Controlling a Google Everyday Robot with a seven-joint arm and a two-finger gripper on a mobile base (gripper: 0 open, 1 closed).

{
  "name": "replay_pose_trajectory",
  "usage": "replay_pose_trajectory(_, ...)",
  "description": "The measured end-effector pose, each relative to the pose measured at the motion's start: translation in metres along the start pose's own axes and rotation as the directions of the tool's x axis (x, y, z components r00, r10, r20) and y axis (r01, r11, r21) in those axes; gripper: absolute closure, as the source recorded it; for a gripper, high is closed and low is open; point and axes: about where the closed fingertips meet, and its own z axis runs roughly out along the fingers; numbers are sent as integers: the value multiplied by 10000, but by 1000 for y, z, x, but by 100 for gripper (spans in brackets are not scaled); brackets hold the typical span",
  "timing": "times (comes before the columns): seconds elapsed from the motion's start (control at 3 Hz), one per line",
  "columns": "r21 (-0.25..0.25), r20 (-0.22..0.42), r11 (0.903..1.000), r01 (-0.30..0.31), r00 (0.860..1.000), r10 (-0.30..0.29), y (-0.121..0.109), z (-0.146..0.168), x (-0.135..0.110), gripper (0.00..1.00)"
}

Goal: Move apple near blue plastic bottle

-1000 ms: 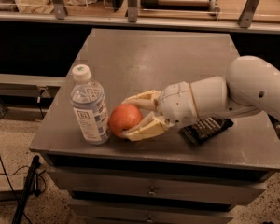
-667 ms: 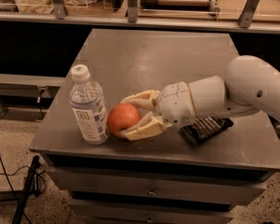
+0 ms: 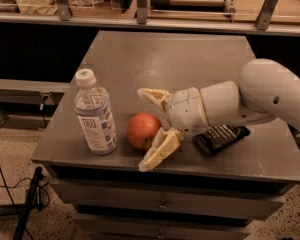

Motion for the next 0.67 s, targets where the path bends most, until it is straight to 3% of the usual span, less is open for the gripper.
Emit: replay_pose_trajectory(0.67, 750, 931, 9969, -239, 9955, 169, 0, -25, -4, 0)
